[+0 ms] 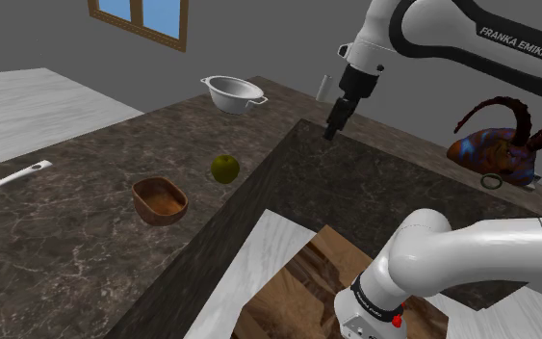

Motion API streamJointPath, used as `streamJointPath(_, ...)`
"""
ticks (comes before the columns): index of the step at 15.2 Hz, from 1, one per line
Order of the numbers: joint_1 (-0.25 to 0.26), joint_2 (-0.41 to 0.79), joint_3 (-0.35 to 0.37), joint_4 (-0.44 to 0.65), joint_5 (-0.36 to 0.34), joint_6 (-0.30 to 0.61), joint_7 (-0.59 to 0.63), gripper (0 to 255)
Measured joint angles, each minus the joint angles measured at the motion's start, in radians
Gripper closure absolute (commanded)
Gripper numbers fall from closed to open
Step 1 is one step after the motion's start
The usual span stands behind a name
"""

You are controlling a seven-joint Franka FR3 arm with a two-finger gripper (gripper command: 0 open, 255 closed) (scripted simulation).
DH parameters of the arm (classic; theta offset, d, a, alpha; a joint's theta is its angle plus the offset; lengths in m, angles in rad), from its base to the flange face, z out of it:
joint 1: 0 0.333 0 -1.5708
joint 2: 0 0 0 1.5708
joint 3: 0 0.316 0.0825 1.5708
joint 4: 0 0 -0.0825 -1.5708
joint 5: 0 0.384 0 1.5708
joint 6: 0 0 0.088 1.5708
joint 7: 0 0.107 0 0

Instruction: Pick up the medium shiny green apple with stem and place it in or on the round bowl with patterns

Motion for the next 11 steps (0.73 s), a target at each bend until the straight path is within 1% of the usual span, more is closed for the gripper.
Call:
streamJointPath(1,0.0,0.0,0.0,0.0,0.0,0.0,0.0,0)
streamJointPath(3,0.0,0.024,0.002,-0.009,0.002,0.039,0.006,0)
streamJointPath(6,0.002,0.084,0.013,-0.039,0.01,0.144,0.025,0)
streamJointPath(11,0.007,0.213,0.032,-0.047,0.022,0.314,0.059,0)
